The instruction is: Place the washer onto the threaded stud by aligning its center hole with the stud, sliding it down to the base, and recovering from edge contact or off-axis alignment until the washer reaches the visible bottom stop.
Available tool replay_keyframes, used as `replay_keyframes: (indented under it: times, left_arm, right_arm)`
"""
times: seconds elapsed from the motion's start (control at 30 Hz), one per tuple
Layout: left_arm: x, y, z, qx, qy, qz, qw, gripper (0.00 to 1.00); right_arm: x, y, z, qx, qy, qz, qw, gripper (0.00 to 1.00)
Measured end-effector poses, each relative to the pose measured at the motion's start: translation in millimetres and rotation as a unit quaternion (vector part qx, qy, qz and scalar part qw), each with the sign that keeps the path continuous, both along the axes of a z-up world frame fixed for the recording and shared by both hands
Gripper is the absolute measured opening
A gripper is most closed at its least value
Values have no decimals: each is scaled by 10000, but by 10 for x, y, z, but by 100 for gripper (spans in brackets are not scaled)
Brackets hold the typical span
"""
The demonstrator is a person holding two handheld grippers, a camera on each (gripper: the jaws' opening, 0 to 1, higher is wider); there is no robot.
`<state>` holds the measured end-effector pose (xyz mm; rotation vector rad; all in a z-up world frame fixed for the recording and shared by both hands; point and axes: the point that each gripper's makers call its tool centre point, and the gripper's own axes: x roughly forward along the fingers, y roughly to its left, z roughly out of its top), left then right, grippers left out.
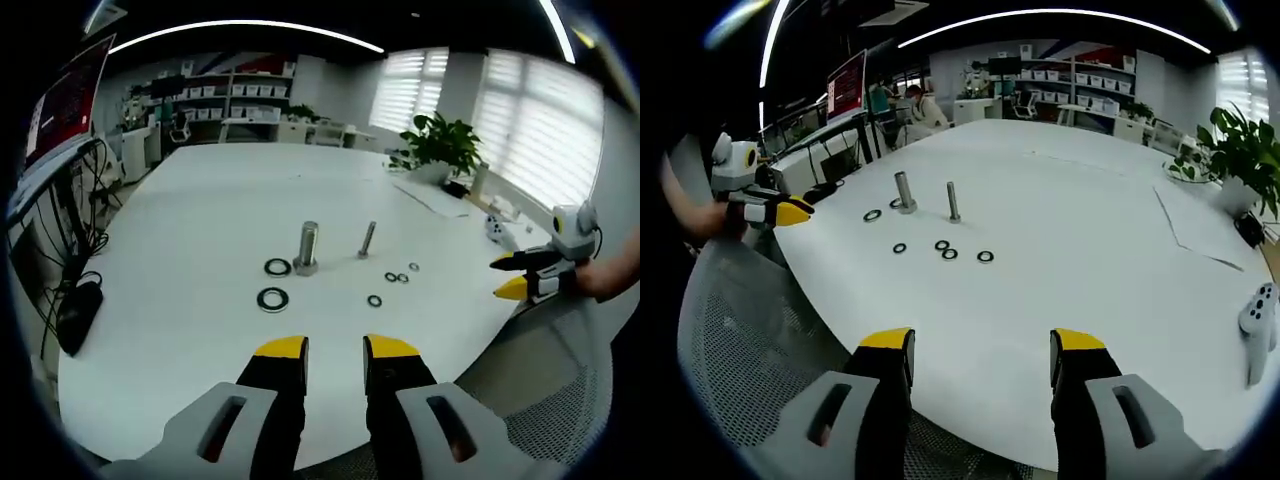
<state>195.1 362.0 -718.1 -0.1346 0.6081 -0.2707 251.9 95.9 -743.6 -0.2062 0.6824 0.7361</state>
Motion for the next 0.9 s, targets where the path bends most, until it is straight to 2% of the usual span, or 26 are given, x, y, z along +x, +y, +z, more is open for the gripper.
replay_keyframes:
  times: [0.5,0.63,0.9]
  left_arm:
    - [1,14,6,-10,-20,36,10000,20]
    - [-3,5,-2,3,16,14,10000,20]
    - [-13,5,-25,35,69,-7,10000,20]
  right_arm:
    - [3,10,8,40,-6,-15,10000,57]
    - [-1,0,-5,48,72,-61,9999,57]
    - [7,0,12,77,33,-82,9999,57]
